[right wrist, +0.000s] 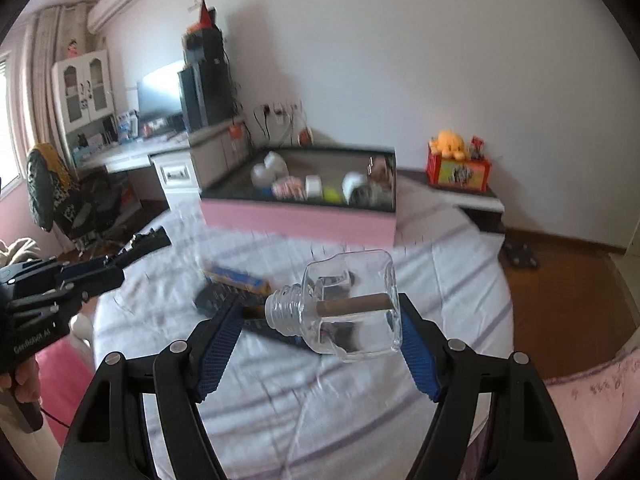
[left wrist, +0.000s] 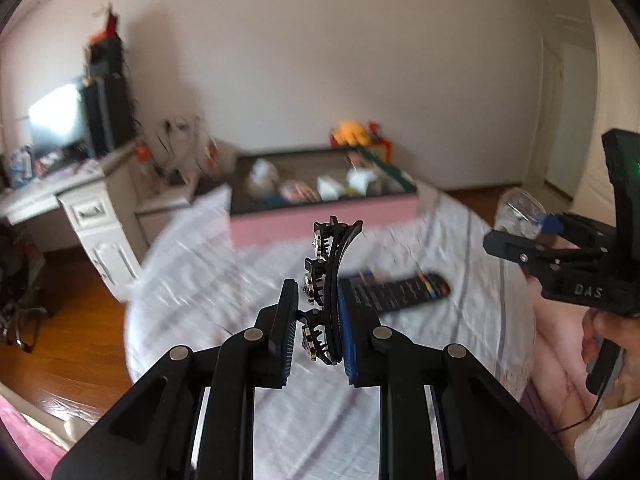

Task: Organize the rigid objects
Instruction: 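Carry hair clip and glass bottle into the pink box and open both tools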

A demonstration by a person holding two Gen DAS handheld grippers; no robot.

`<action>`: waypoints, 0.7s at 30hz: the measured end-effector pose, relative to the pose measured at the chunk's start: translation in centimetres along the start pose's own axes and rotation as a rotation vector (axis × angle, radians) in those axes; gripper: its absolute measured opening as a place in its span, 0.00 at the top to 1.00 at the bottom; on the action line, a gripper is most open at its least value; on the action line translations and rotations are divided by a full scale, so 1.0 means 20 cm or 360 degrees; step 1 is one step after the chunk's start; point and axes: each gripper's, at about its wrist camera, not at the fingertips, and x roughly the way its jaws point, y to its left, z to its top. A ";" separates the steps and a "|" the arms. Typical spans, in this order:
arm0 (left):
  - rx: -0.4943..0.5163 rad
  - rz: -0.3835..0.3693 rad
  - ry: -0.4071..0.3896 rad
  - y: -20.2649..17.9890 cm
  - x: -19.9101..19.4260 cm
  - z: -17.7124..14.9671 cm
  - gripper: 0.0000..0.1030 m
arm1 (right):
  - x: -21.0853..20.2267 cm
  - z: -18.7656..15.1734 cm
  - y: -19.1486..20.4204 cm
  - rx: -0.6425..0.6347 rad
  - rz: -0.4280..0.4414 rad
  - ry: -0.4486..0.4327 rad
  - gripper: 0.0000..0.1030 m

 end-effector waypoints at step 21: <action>-0.0042 0.0417 -0.0398 0.15 -0.36 0.36 0.81 | -0.19 0.40 0.21 -0.0194 0.0095 -0.0336 0.27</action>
